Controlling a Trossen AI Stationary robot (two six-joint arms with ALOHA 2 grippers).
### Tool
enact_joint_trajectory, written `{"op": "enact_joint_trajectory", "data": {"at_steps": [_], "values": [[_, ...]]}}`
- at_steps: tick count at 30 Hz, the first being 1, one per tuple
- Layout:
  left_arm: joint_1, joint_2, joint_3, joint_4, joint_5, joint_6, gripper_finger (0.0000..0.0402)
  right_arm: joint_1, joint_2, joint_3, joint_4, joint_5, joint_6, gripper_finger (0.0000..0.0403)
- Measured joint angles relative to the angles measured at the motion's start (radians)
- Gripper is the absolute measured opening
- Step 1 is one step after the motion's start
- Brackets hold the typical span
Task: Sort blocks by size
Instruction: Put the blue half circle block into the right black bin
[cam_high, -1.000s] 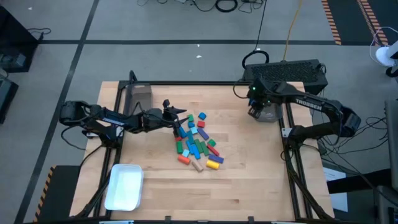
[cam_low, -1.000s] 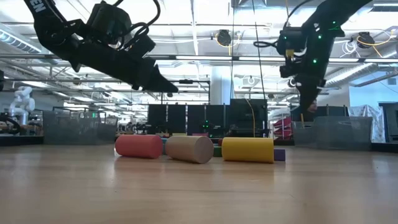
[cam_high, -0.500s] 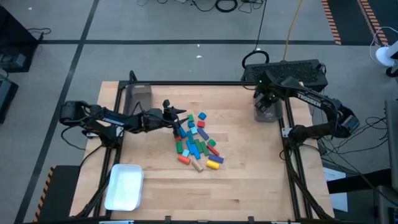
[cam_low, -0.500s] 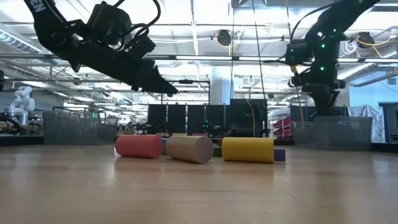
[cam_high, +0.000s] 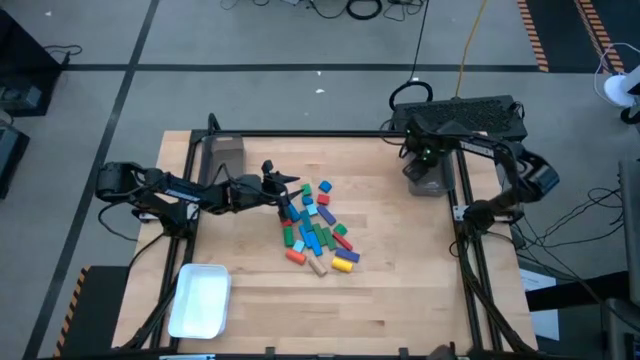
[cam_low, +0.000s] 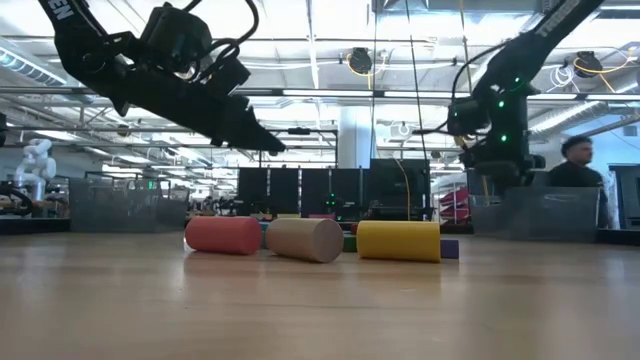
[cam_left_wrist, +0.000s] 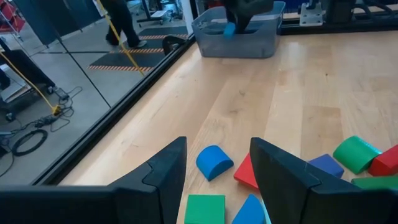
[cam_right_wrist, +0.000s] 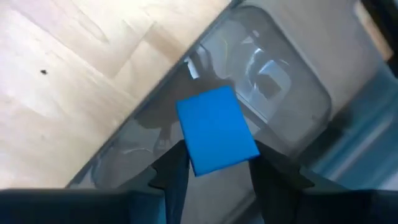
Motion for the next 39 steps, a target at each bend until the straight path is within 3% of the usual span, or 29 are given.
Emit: {"op": "enact_joint_trajectory", "data": {"at_steps": [6,14,26,30,34,39], "values": [[0.000,0.000,0.000,-0.044,0.000,0.000,0.0180,-0.002,0.059,0.000,0.041,0.005,-0.002,0.0179],[0.000,0.000,-0.001,-0.078,0.000,0.000,0.0180,-0.001,0.045,0.000,0.063,0.006,-0.011,0.0184],[0.000,0.000,-0.001,-0.086,-0.002,0.000,0.0180,0.010,-0.165,0.000,0.000,0.006,0.013,0.0185],[0.001,0.000,-0.001,-0.082,-0.004,-0.005,0.0180,0.050,-0.234,0.000,0.002,0.002,0.026,0.0185],[0.001,0.000,-0.001,-0.039,0.058,-0.006,0.0180,0.125,-0.278,0.000,0.034,-0.003,0.026,0.0185],[0.001,0.000,-0.001,0.049,0.163,-0.006,0.0180,0.240,-0.294,0.000,0.140,-0.131,0.026,0.0185]]}}
